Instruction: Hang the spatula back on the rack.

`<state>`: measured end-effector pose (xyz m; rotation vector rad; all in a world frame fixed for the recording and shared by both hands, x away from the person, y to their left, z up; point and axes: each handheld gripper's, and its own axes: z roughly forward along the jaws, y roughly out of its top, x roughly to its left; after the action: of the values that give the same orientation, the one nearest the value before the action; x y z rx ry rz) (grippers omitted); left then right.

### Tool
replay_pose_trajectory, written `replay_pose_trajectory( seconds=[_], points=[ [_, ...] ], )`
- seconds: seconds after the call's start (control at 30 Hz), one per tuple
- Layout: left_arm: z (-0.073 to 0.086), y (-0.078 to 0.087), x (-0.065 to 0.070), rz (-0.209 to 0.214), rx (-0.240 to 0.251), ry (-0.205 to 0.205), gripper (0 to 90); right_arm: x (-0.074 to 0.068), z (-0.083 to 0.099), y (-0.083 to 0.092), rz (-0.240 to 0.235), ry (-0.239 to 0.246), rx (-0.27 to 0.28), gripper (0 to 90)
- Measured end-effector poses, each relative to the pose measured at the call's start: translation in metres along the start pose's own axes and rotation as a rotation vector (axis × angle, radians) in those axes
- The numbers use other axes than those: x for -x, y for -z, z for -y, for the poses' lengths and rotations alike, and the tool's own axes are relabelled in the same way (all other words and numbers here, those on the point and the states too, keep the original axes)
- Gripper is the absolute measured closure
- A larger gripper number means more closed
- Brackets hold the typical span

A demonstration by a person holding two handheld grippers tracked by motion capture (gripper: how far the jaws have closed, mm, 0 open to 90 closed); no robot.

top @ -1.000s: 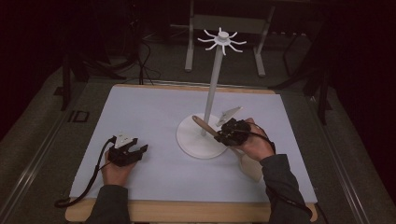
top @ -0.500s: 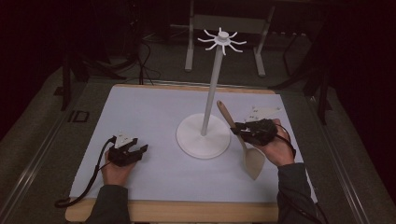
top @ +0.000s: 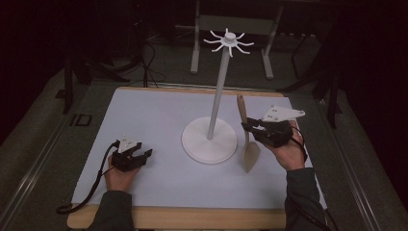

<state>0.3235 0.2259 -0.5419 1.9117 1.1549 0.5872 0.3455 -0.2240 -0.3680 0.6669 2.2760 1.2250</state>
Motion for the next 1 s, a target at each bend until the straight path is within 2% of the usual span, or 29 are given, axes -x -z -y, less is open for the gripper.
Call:
replay_pose_trajectory(
  seconds=[0.47, 0.9, 1.0],
  points=[
    [0.0, 0.0, 0.0, 0.001, 0.001, 0.0, 46.0, -0.003, -0.01, -0.004, 0.038, -0.036, 0.106, 75.8],
    [0.0, 0.0, 0.0, 0.0, 0.001, -0.001, 45.9, -0.001, -0.021, 0.001, 0.063, -0.058, 0.14, 75.8],
    [0.0, 0.0, 0.0, -0.002, 0.0, -0.001, 46.0, 0.0, -0.023, 0.002, 0.069, -0.076, 0.148, 75.7]
  ],
)
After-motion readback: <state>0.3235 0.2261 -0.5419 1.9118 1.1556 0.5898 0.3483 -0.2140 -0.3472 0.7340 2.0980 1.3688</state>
